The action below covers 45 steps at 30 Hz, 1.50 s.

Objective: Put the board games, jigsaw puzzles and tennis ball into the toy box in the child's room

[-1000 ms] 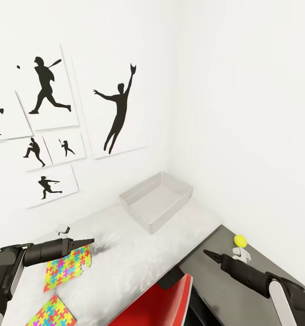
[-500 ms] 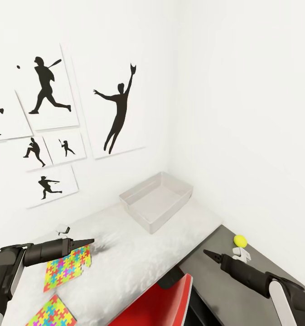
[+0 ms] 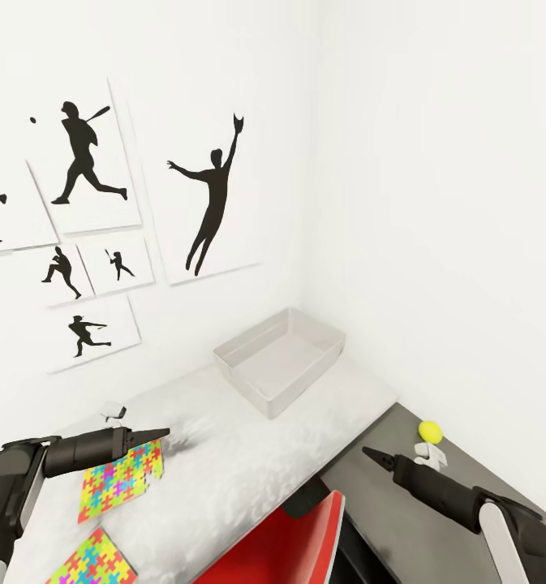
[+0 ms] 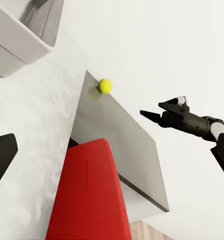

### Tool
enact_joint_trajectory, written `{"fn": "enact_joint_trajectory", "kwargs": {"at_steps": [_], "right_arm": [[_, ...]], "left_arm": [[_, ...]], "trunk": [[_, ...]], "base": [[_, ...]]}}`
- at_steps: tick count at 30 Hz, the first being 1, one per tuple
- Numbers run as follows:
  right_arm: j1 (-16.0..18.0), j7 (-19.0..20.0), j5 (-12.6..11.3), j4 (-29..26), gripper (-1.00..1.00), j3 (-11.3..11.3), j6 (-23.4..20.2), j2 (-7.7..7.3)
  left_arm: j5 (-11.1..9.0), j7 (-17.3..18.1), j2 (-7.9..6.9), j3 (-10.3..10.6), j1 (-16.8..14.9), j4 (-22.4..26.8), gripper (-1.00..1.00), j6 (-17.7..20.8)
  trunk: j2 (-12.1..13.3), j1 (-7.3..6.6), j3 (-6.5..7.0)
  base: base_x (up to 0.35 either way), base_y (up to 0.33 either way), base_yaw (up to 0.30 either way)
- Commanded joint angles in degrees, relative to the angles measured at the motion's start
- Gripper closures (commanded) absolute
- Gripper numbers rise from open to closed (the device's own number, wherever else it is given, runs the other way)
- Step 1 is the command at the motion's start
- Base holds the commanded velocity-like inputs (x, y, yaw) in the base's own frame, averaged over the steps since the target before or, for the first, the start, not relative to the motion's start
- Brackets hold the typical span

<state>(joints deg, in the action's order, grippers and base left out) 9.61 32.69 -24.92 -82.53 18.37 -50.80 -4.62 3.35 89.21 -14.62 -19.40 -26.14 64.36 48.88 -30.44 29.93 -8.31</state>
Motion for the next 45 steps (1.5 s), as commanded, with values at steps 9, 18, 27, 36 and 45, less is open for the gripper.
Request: {"fn": "enact_joint_trajectory", "kwargs": {"at_steps": [9,18,27,36,45], "right_arm": [[1.74,-4.63,0.19,-0.35,-1.00,-2.58,-2.12,0.43],[21.17,-24.54,-0.01,5.40,-1.00,-7.63,-9.20,2.11],[47.26,-37.01,0.10,34.09,-1.00,-11.23,-9.02,7.17],[61.12,-49.85,-0.29,50.81,-1.00,-11.36,-7.42,13.99],[61.93,-51.09,0.15,51.51,-1.00,-11.64,-4.99,14.62]], "left_arm": [[0.55,-5.14,1.11,1.24,-4.22,-0.46,-1.00,4.24],[1.23,-30.81,7.77,8.34,-22.38,-7.87,-1.00,10.15],[1.08,-64.73,16.53,9.26,-41.49,-31.17,-1.00,7.00],[0.40,-90.78,23.19,9.07,-44.67,-34.28,-1.00,0.52],[-0.03,-93.62,24.61,9.01,-45.59,-34.72,-1.00,-3.31]], "trunk": [[-0.10,0.02,-0.11],[-0.10,0.02,-0.11],[-0.10,0.02,-0.11],[-0.10,0.02,-0.11],[-0.10,0.02,-0.11]], "base": [[0.000,0.000,0.000],[0.000,0.000,0.000],[0.000,0.000,0.000],[0.000,0.000,0.000],[0.000,0.000,0.000]]}}
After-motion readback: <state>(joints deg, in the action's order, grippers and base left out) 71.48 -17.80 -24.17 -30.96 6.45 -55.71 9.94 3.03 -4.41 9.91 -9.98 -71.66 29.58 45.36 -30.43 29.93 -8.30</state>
